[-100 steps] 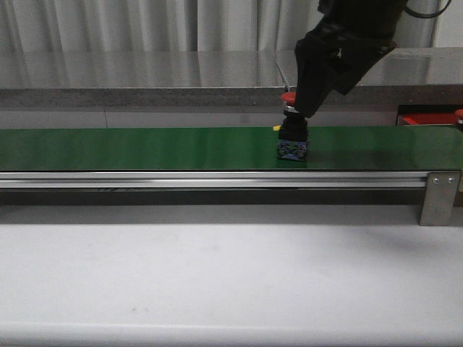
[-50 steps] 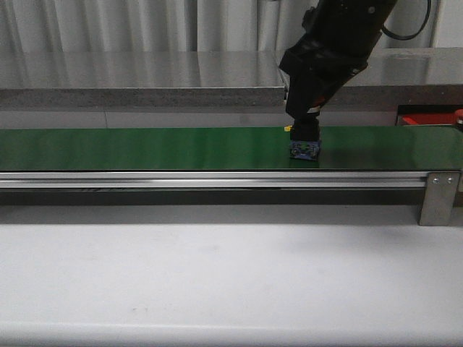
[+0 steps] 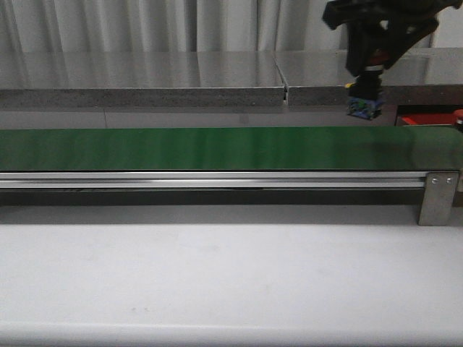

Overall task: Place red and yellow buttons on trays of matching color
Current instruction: 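Lift the red button and carry it over the red tray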

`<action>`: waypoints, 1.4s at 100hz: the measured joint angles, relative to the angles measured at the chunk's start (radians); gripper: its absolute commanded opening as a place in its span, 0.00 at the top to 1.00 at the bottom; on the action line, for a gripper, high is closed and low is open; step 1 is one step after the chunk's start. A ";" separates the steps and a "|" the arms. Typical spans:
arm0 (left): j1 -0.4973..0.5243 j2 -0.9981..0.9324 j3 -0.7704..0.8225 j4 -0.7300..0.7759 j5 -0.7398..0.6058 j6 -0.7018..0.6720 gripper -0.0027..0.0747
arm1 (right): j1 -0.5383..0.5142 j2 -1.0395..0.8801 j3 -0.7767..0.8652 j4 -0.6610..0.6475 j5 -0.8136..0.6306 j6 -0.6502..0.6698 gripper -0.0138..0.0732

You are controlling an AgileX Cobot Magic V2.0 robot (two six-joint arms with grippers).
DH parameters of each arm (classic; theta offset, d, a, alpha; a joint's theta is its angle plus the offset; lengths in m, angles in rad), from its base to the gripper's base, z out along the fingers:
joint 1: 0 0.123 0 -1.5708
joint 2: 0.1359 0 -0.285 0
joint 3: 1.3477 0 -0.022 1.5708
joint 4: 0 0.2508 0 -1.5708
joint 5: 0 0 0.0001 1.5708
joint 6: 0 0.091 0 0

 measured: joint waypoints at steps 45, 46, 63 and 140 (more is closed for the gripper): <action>0.000 0.000 0.000 0.000 0.000 0.000 0.99 | -0.352 -0.047 0.000 -0.007 0.016 0.059 0.77; 0.000 0.000 0.000 0.000 0.000 0.000 0.99 | -0.358 -0.047 0.000 -0.007 0.016 0.059 0.77; 0.000 0.000 0.000 0.000 0.000 0.000 0.99 | -0.489 -0.045 0.000 0.025 -0.007 0.063 0.77; 0.000 0.000 0.000 0.000 0.000 0.000 0.99 | -0.590 0.212 0.000 0.163 -0.260 0.064 0.77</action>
